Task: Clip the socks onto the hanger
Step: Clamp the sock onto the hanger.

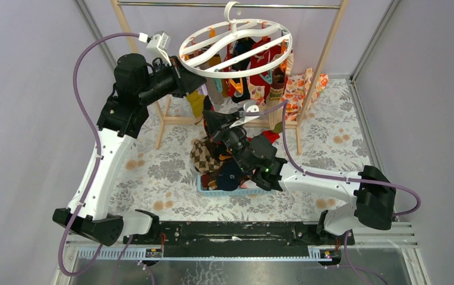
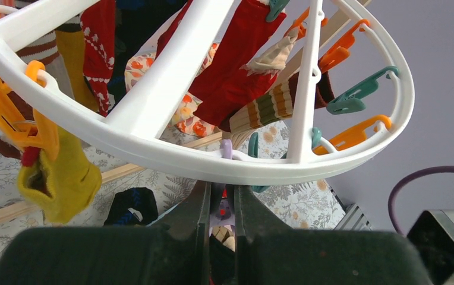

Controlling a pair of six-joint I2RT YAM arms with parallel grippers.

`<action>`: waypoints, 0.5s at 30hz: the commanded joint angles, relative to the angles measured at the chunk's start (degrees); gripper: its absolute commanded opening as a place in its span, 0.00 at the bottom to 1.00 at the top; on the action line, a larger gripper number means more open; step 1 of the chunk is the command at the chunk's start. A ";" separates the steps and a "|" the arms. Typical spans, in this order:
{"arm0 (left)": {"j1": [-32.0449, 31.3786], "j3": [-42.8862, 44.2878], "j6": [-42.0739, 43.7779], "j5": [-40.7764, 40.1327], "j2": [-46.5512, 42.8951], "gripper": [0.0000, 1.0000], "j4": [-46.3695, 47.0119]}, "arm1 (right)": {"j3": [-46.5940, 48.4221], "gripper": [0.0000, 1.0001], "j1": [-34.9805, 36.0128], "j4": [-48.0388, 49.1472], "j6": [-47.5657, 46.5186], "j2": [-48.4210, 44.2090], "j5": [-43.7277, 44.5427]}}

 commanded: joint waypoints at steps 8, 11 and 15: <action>-0.14 -1.08 -0.12 -2.83 -1.68 0.00 -0.21 | 3.39 0.00 1.93 6.39 -6.98 0.21 4.65; -0.14 -1.21 -0.54 -2.29 -1.60 0.00 -0.04 | 3.75 0.00 1.94 6.44 -7.19 0.63 4.15; -0.14 -1.25 -1.19 -2.20 -1.37 0.00 0.06 | 4.78 0.00 1.94 6.07 -7.56 1.33 3.16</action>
